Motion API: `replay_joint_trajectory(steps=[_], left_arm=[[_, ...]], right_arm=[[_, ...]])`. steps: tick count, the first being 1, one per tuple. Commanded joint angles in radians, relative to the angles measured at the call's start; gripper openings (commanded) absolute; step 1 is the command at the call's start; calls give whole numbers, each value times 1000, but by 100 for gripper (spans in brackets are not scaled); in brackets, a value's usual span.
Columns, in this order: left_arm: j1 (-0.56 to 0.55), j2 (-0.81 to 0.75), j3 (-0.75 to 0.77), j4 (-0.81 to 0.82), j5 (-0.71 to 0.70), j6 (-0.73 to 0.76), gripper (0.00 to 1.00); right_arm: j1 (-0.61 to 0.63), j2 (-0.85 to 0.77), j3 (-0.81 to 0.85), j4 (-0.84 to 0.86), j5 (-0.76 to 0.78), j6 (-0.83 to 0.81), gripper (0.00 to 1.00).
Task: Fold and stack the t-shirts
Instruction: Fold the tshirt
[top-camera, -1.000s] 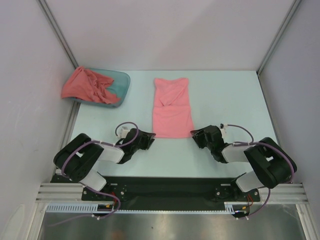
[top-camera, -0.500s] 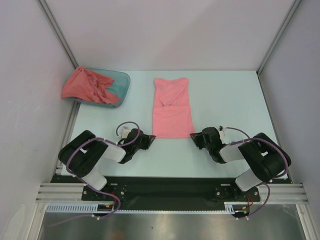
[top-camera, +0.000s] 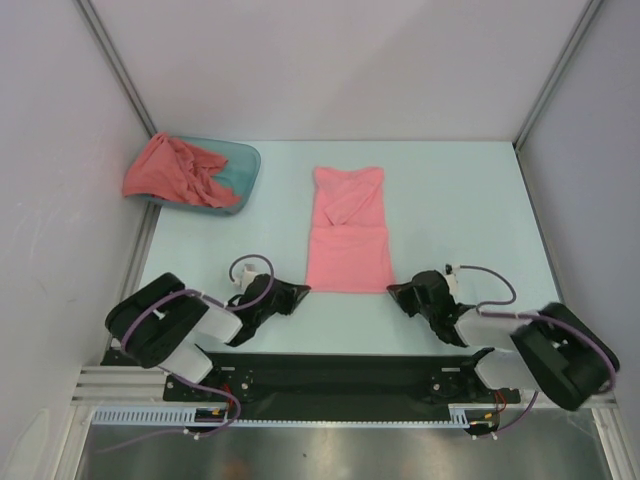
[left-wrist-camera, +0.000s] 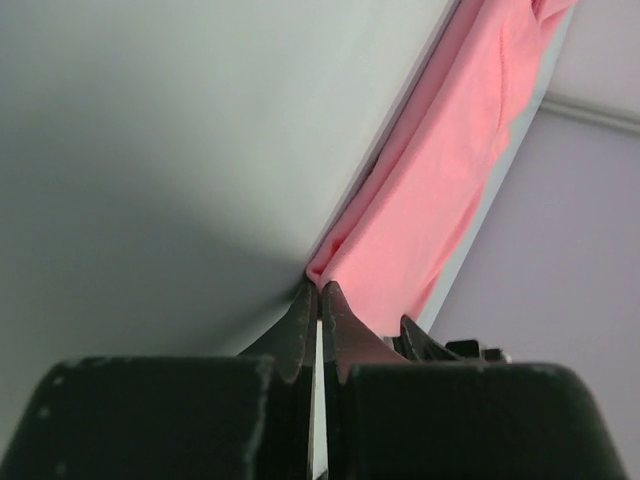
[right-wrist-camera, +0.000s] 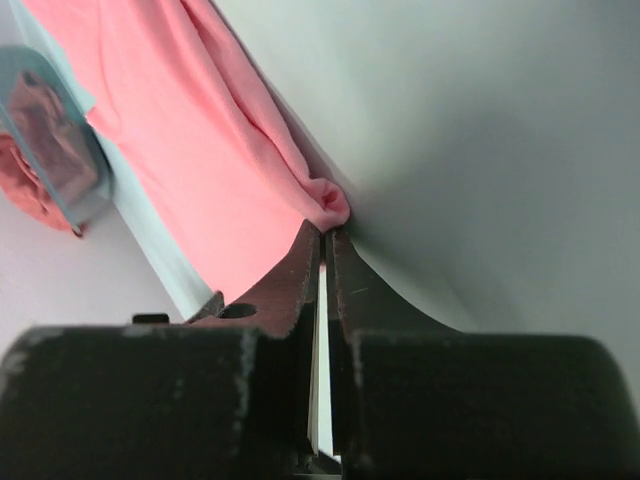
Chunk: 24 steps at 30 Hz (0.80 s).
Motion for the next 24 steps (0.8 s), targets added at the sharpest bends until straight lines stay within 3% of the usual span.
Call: replay_joint_trajectory(steps=[1,5,10,13,17,20,23,24], left_arm=[[-64,-82,-92,-37,-28,-8,0],[-194,-263,-136,-109,-105,-60,0],[-413,-529,-126,-411,-267,-140,1],[-498,-654,-115,-554,-344,-171,0],[-546,-684,-94,-614,-363,-185,0],[-561,-673,-52,-626,-372,-164,0],[-549,-650,28,-675,-387,-90,0],[-483,-641,52,-674,-360,9,0]], right_arm=[[51,-153,-76,-305,85,-24,0],[168,-412,-83,-622,167,28,0],[380,-777,-94,-920,255,198,0],[501,-892,-83,-1076,318,275,0],[595,-934,-28,-1189,370,330,0],[604,-915,4,-1170,390,290,0],[552,-891,93,-1169,434,171,0],[517,-861,143,-1164,430,75,0]])
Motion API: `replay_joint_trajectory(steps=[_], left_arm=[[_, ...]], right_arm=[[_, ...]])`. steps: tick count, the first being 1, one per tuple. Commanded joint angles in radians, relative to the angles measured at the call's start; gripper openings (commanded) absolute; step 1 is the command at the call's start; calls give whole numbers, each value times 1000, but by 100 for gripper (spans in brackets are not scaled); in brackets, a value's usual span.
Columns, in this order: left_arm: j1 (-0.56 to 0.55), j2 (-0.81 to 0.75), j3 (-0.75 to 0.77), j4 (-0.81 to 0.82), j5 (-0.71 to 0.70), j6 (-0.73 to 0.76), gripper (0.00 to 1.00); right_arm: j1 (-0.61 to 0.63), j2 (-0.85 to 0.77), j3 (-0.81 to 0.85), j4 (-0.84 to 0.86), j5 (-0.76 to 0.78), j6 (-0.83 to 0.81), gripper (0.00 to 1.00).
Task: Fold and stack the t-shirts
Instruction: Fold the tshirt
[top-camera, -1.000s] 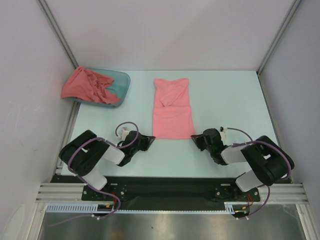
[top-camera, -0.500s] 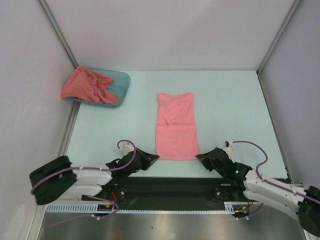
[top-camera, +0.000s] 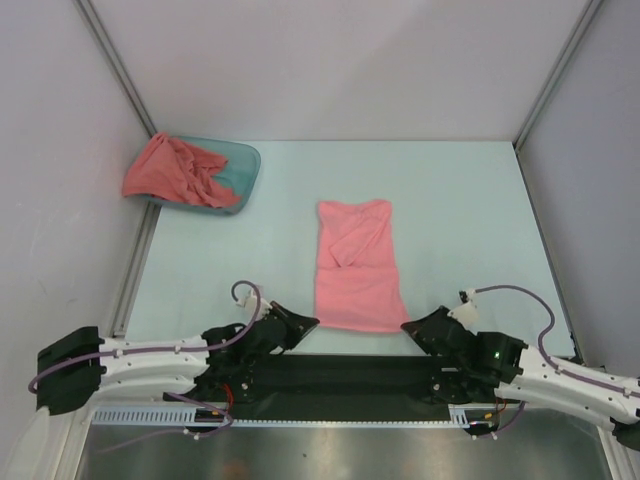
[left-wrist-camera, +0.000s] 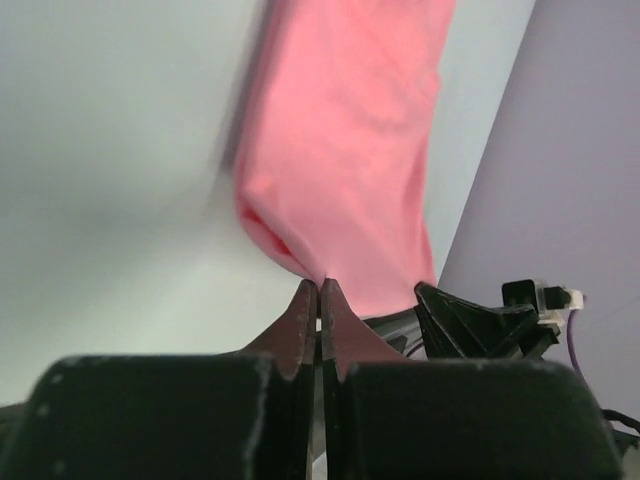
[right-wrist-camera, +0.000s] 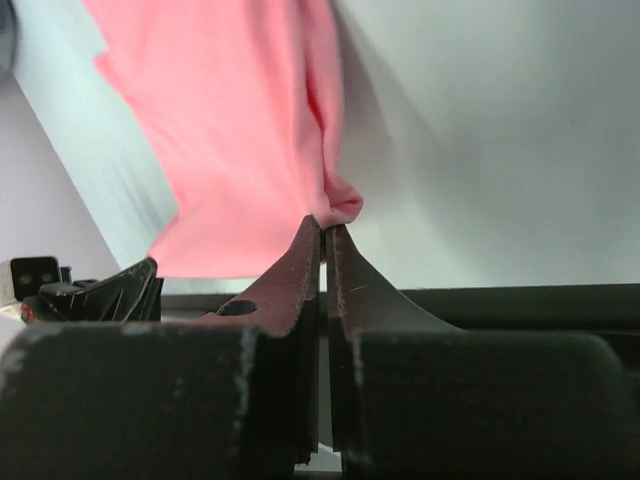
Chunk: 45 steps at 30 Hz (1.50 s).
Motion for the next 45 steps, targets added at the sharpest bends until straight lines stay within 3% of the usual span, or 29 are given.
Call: replay_joint_trajectory(steps=[1,2,4,5,6,9,10,13,17,24,45], left_arm=[[100,23,148,-40,34,179,0],[138,47,168,-33,62,222,0],[266,81,231,6,127,338,0],[346,101,259,20,191,368,0],[387,157,314,31,223,420,0],[514,300,412,62,343,497,0],[539,335,470,72,367,508,0],[628,493,579,111,461,530,0],[732,638,681,152,533,536,0],[830,845,863,168,621,540,0],[892,1113,1118,140,651,556,0]], right_arm=[[-95,56,149,-38,90,-199,0],[-162,76,166,33,56,-291,0],[-412,160,189,136,-152,-506,0],[-504,201,189,249,-332,-553,0],[-678,279,189,308,-422,-628,0],[-854,466,238,525,-672,-707,0],[-906,614,281,551,-709,-751,0],[-937,862,460,638,-808,-808,0],[-954,1068,688,664,-846,-836,0],[-986,1320,897,687,-920,-838,0],[-1037,1572,1082,784,-1003,-781,0]])
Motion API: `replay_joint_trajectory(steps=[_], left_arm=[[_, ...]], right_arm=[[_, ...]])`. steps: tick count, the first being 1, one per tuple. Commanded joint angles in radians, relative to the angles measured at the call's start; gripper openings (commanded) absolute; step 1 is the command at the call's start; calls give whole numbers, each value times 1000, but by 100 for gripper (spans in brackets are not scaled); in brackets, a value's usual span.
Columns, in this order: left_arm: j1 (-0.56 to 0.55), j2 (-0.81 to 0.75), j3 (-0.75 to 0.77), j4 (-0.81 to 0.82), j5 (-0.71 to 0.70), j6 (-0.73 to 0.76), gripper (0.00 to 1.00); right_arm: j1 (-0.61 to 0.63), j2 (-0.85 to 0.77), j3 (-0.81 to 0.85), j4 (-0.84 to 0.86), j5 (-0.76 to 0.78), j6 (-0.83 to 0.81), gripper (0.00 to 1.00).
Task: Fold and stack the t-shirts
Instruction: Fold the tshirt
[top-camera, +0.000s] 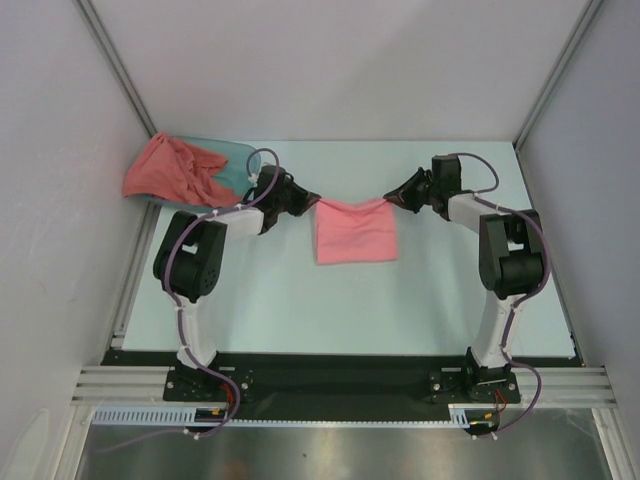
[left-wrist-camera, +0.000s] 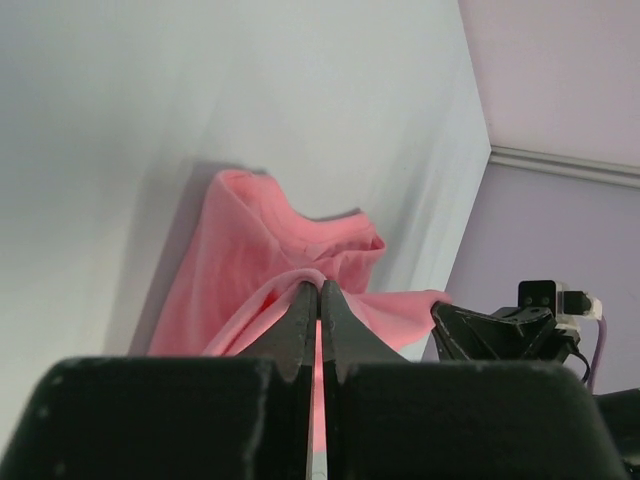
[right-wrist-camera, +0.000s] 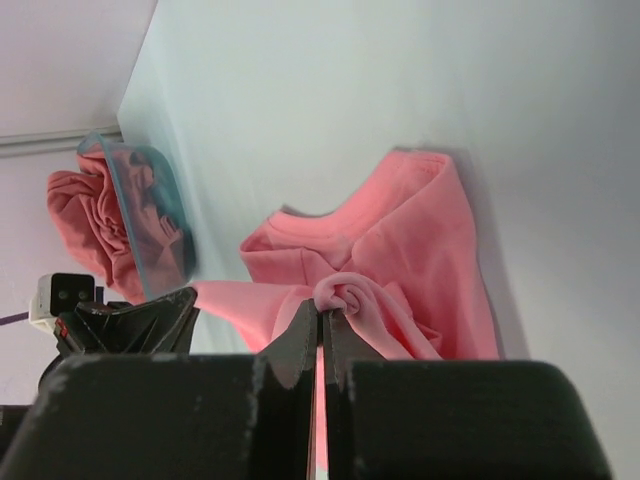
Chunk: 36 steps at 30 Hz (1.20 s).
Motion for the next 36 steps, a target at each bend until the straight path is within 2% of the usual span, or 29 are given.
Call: replay_joint_trajectory(steps=[1,5,8,11,13,14,15,16,18,20,23,24,26,31,32,33,36], left_arm=[[22,24,82,10,16,43,0],[37,102,207,-86,61,108,1],[50,142,245,-106,69,116,1],[63,169,271,-138,61,144,13],[74,199,331,-210,56,182,23],[86,205,361,-258,40,249,26],[90,205,394,-302,29,294,30],[90,187,447,-377,15,379,34],[87,125,411,-375,1,431,35],[70,24,362,-334,-4,480,37],[31,-56,252,-233,28,478,36],[24,-62,194,-176,77,465,34],[-5,-41,156,-64,116,426,33],[-38,86,95,239,234,299,31],[-38,111,95,269,234,261,31],[-38,160,107,291,225,245,32],[-30,221,156,259,167,274,33]], right_arm=[[-10,36,45,73,-40,16,0],[-26,89,53,124,-109,29,0],[-39,123,54,176,-132,38,2],[-52,184,117,175,-158,1,14],[-84,244,161,153,-174,-69,26],[-101,257,218,136,-183,-98,29],[-119,261,235,116,-188,-138,38],[-153,243,249,66,-185,-211,43],[-161,208,278,-32,-185,-299,51],[-145,140,278,-100,-160,-377,53],[-98,33,176,-65,-131,-404,54],[-84,16,116,13,-132,-398,56],[-53,10,68,90,-181,-366,55],[-15,111,-3,412,-318,-148,43],[-15,141,8,447,-324,-129,40],[-13,196,20,484,-335,-91,34],[-19,280,79,535,-347,-42,25]])
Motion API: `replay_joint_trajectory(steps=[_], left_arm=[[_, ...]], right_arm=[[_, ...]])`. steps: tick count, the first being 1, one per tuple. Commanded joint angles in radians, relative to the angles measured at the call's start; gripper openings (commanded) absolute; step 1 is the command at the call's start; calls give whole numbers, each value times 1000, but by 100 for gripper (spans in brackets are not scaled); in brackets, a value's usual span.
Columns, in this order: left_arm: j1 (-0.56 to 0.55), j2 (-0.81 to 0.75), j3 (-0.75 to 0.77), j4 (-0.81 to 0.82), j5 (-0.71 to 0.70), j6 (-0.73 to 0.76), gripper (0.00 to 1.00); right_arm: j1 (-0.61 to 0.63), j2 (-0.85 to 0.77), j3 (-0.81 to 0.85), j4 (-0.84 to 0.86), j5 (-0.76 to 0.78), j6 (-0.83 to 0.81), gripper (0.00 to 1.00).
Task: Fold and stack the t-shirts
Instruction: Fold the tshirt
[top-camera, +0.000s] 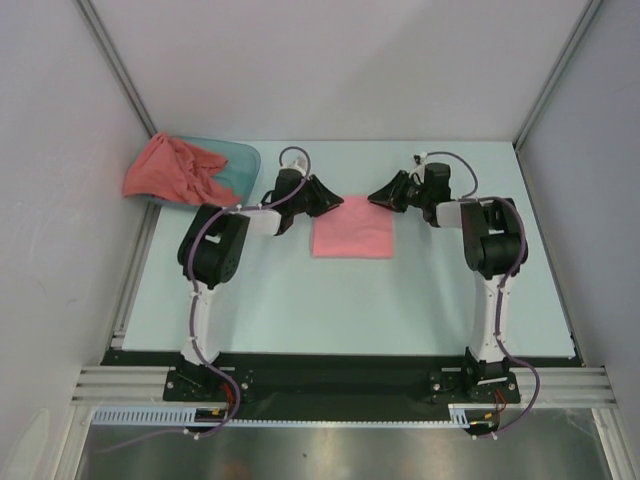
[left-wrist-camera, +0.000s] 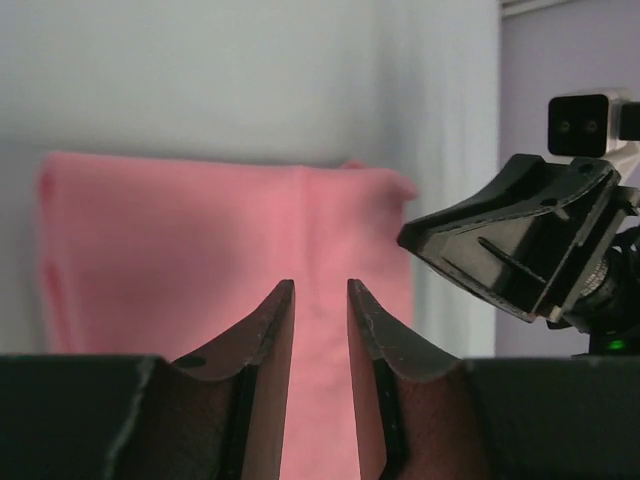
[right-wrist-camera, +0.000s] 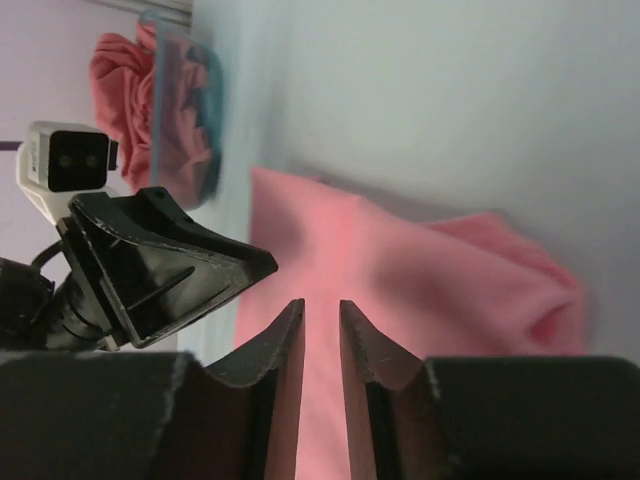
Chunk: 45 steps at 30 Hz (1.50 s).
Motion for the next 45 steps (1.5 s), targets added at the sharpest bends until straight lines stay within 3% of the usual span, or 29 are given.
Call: replay_joint_trajectory(steps=[1,9,13,17,23,28,33,36,40,43,45], left_arm=[[32,70,46,76,-26,-19,33],[95,202,208,-58,-52,25,35],[105,223,363,-280,-89,152,37],[95,92,358,-378,-108,262,38],[7,-253,120,-389,-236,348,41],[-88,-363,-121,-259,-198,268,41],[-96,-298,-322,27,-65,121,40],[-88,-236,-354,65,-78,101,39],[-33,-197,-417,82,-83,116,39],[-1,-240,-482,100,-57,119,38],[0,-318,-503,61,-59,153,38]], right_arm=[[-30,128,65,139,-29,95,24],[-101,278,256,1,-3,79,22],[-132,312,384,-146,-19,37,22],[-161,196,381,-259,17,-23,23],[-143,-131,181,-410,135,-167,32],[-61,-300,-71,-257,57,-103,36],[25,-266,-278,42,-37,58,36],[46,-174,-341,218,-71,143,34],[8,-82,-452,319,-83,165,31],[-38,-105,-518,376,-104,161,30],[-69,-170,-558,326,-114,129,30]])
